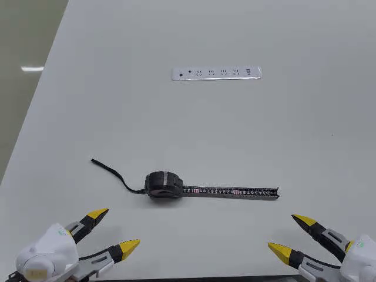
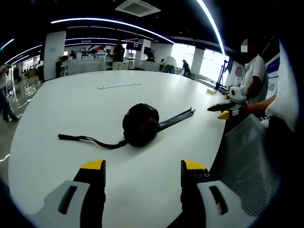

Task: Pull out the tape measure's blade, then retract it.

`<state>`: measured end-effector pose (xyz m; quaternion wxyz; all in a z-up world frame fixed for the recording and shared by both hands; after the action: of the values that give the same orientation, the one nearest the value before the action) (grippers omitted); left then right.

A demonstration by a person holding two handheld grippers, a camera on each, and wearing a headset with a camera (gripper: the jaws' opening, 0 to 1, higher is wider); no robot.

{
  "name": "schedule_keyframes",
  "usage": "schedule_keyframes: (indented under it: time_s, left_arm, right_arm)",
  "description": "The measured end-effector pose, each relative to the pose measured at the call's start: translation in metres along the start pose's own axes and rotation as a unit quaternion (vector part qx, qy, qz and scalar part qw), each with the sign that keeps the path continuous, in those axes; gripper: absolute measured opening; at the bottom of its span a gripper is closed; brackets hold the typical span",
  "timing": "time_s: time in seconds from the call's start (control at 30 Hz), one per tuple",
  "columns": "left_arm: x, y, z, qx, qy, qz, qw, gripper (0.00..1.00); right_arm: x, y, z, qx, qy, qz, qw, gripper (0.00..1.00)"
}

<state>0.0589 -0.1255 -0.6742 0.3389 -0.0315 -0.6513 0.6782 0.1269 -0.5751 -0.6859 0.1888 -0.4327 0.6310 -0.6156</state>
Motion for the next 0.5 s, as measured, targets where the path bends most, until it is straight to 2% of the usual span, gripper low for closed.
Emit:
schedule_keyframes:
  time_s: [0.2,0.5]
  left_arm:
    - [-0.0057,-0.0028,0.0015,0.008,-0.004,0.002,1.0000,0.63]
    - [-0.0090,-0.0059,0.0007,0.006,-0.011,-0.007,0.9999,0.65]
  right_arm:
    - [-0.0031,-0.0019,0.0028,0.001,-0.002,0.000,1.0000,0.55]
    - [-0.0076,-0.0059,0.0079,0.009,-0.008,-0.001,0.9999,0.55]
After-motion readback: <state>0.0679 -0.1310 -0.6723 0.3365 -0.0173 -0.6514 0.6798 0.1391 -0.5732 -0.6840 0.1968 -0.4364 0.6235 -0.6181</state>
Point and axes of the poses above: the centre of the closed fingertips' face, and the gripper's own axes: x roughly backward along the fingers, z roughly to its right, y roughly out of its underside, the point moved 10 cm from there along x, roughly backward along the fingers, and after that the axes turned 8 degrees about z, right-handed, at the moved point
